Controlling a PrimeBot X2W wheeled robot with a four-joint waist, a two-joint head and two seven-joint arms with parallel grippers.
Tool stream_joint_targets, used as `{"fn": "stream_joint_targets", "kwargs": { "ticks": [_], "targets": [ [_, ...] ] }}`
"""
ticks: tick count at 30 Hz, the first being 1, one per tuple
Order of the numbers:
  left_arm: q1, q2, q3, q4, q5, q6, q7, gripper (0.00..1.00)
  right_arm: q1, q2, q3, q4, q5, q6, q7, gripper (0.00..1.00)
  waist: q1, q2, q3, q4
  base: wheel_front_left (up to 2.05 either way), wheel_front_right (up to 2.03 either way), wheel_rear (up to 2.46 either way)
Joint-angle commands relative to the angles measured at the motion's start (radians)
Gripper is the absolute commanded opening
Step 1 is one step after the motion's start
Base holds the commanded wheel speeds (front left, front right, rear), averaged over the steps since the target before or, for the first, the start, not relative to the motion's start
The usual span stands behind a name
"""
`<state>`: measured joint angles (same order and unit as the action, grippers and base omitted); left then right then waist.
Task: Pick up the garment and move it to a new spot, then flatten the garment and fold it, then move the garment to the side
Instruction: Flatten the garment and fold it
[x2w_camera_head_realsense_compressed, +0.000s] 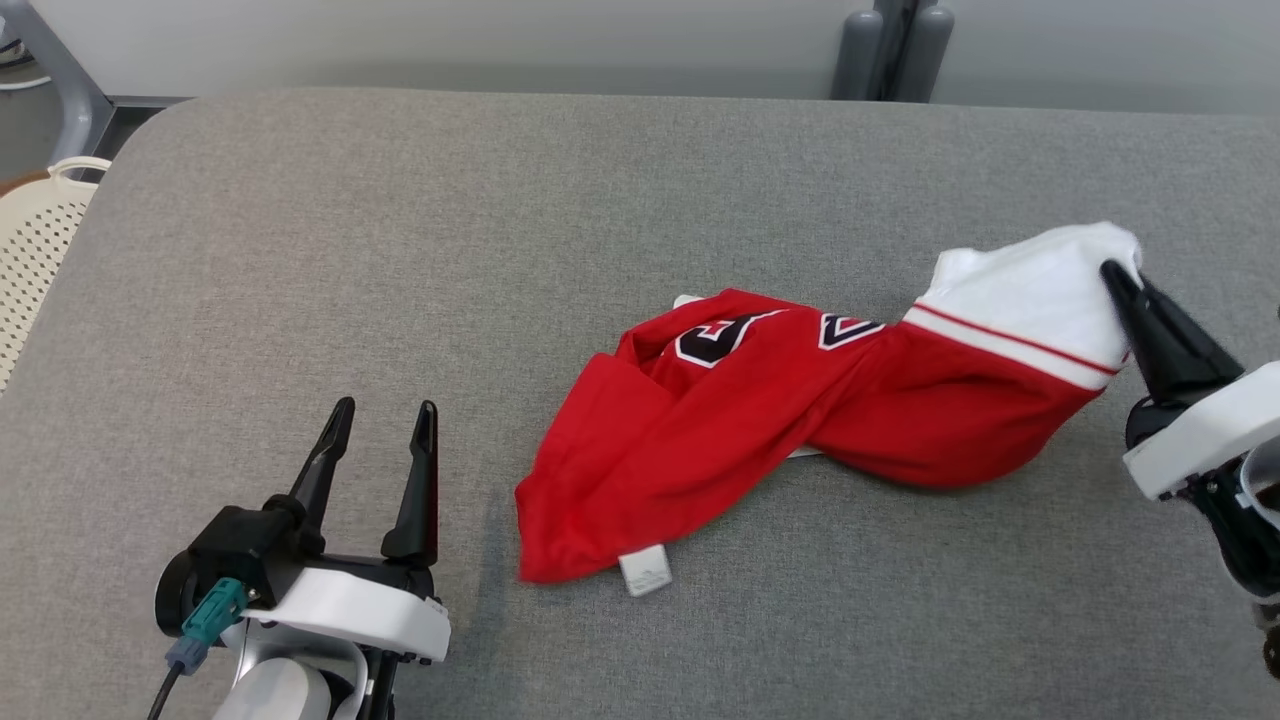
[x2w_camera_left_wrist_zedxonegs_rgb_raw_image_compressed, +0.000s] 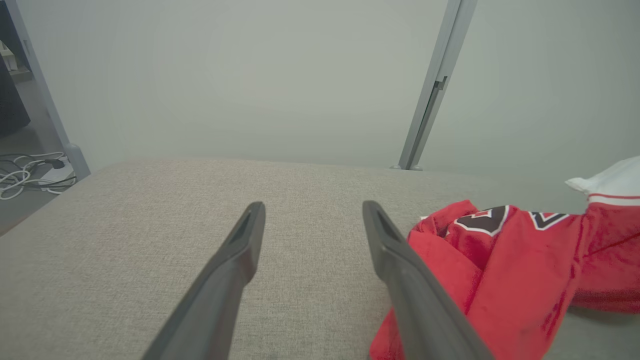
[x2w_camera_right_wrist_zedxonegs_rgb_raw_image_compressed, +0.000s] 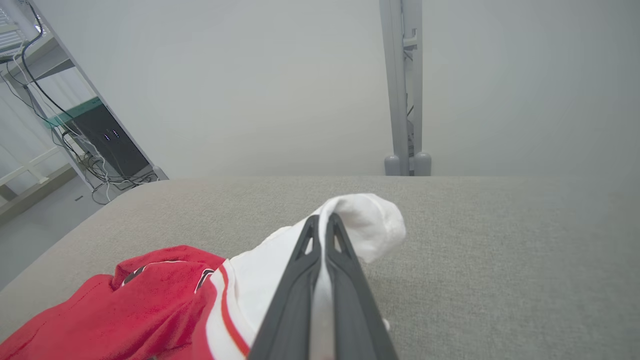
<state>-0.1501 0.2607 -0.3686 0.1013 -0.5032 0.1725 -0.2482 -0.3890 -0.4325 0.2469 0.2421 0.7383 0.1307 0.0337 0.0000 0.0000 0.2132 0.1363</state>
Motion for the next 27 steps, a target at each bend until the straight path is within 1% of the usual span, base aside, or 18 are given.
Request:
{"fn": "stream_joint_targets", "kwargs": {
  "ticks": [1,5,7,10,13,17,20,23,24,25,26,27],
  "targets": [
    [-0.019,0.000,0.005,0.003,0.001,-0.006,-0.007,1.00,-0.027,-0.020,0.007,-0.002,-0.022,0.000,-0.028,0.00,0.0000,0.0000,0.007,-0.005,0.00,0.00,0.00],
    [-0.023,-0.005,0.007,0.010,0.004,-0.011,-0.010,1.00,-0.036,-0.070,0.072,-0.018,-0.136,0.000,-0.108,0.00,0.0000,0.0000,0.019,-0.010,0.00,0.00,0.00],
    [-0.024,-0.007,0.007,0.013,0.004,-0.014,-0.010,1.00,0.003,-0.088,0.124,-0.023,-0.188,0.000,-0.131,0.00,0.0000,0.0000,0.023,-0.012,0.00,0.00,0.00],
    [-0.027,-0.012,0.008,0.018,0.006,-0.014,-0.013,1.00,0.079,-0.097,0.183,-0.020,-0.238,0.000,-0.153,0.00,0.0000,0.0000,0.027,-0.017,0.00,0.00,0.00],
    [-0.029,-0.014,0.006,0.022,0.009,-0.020,-0.014,1.00,0.169,-0.077,0.204,-0.001,-0.244,0.000,-0.166,0.00,0.0000,0.0000,0.029,-0.030,0.00,0.00,0.00],
    [-0.027,-0.009,0.005,0.027,0.010,-0.022,-0.015,1.00,0.257,-0.041,0.170,0.047,-0.221,0.000,-0.181,0.00,0.0000,0.0000,0.027,-0.051,0.00,0.00,0.00],
    [-0.028,-0.005,0.007,0.027,0.010,-0.019,-0.015,1.00,0.292,-0.006,0.138,0.084,-0.211,0.000,-0.202,0.00,0.0000,0.0000,0.024,-0.063,0.00,0.00,0.00],
    [-0.023,-0.001,0.008,0.025,0.010,-0.015,-0.015,1.00,0.294,0.029,0.121,0.118,-0.199,0.000,-0.218,0.00,0.0000,0.0000,0.020,-0.073,0.00,0.00,0.00],
    [-0.021,0.000,0.008,0.023,0.010,-0.014,-0.015,1.00,0.288,0.040,0.118,0.125,-0.200,0.000,-0.224,0.10,0.0000,0.0000,0.020,-0.075,0.00,0.00,0.00],
    [-0.018,0.001,0.008,0.022,0.010,-0.013,-0.015,1.00,0.282,0.054,0.112,0.130,-0.193,0.000,-0.230,0.33,0.0000,0.0000,0.018,-0.077,0.00,0.00,0.00],
    [-0.015,0.002,0.008,0.022,0.010,-0.012,-0.015,1.00,0.278,0.065,0.103,0.131,-0.190,0.000,-0.234,0.91,0.0000,0.0000,0.017,-0.079,0.00,0.00,0.00],
    [-0.012,0.003,0.008,0.021,0.010,-0.012,-0.015,1.00,0.276,0.073,0.090,0.132,-0.185,0.000,-0.242,1.00,0.0000,0.0000,0.014,-0.080,0.00,0.00,0.00]
  ]
}}
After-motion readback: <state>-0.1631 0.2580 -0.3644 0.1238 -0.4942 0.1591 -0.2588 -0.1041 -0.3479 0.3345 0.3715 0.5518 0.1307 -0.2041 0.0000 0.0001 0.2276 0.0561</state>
